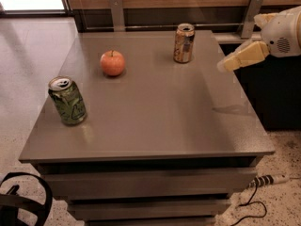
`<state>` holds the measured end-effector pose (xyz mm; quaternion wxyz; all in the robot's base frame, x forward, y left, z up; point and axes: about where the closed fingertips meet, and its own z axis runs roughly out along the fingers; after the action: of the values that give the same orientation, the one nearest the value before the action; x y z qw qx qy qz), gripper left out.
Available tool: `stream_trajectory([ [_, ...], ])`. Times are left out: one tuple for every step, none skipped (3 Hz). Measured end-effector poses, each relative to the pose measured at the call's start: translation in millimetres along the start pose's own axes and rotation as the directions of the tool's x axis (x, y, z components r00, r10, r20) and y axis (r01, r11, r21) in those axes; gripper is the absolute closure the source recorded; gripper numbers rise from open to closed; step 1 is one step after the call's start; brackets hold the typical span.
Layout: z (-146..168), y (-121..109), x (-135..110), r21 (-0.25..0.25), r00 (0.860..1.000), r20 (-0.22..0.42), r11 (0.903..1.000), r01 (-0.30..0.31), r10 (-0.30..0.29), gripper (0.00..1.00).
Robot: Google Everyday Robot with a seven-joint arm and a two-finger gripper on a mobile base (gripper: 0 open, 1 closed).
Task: Move orange can near green can
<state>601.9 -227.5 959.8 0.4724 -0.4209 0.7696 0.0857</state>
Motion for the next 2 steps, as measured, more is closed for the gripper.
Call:
stream_trajectory([
  [30.2,-26.5,-12.9,0.017,0.992,0.116,0.9982,-0.057,0.054,0.00],
  [47.4,-42.8,-19.6,0.015,0.980,0.176,0.9954,-0.095,0.091,0.00],
])
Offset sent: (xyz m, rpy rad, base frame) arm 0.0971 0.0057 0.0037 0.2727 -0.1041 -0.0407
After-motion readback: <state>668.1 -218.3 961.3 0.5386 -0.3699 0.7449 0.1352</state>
